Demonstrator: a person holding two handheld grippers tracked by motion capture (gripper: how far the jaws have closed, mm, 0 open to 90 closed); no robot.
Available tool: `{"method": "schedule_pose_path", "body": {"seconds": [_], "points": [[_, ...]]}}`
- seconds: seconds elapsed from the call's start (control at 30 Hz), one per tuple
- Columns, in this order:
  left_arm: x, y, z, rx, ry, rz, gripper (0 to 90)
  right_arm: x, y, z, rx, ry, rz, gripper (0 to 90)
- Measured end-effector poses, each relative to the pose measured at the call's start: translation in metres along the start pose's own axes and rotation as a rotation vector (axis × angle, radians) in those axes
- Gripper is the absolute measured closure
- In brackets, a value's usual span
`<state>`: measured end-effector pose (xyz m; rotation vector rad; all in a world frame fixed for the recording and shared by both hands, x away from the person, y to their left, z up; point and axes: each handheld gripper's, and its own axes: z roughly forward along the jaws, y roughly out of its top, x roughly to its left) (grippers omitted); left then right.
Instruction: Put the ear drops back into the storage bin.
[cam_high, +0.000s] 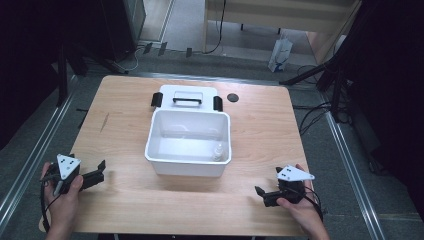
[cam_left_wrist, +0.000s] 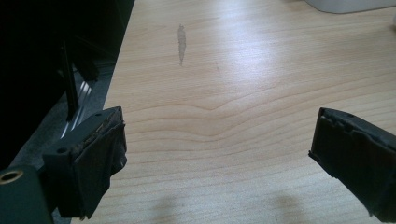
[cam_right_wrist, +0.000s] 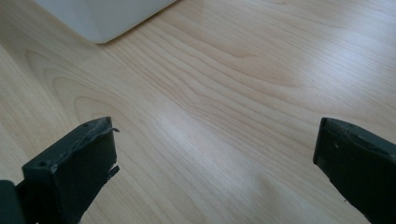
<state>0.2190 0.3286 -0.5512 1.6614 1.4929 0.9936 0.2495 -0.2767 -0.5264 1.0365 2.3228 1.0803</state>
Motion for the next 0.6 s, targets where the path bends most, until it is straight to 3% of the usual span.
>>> {"method": "schedule_pose_path", "body": {"seconds": [0.2, 0.37, 0.47, 0.6], "points": [[0.000, 0.000, 0.000, 0.000, 0.000, 0.001, 4.2, -0.009, -0.022, -0.005, -0.073, -0.059, 0.093, 0.0], [0.000, 0.000, 0.001, 0.009, -0.002, -0.001, 4.2, -0.015, -0.029, -0.009, -0.103, -0.110, 0.135, 0.0], [0.001, 0.000, 0.001, 0.012, -0.003, -0.012, 4.2, -0.017, -0.035, -0.011, -0.125, -0.108, 0.194, 0.0], [0.001, 0.000, 0.001, 0.012, -0.002, -0.014, 4.2, -0.017, -0.036, -0.011, -0.129, -0.104, 0.194, 0.0]]}}
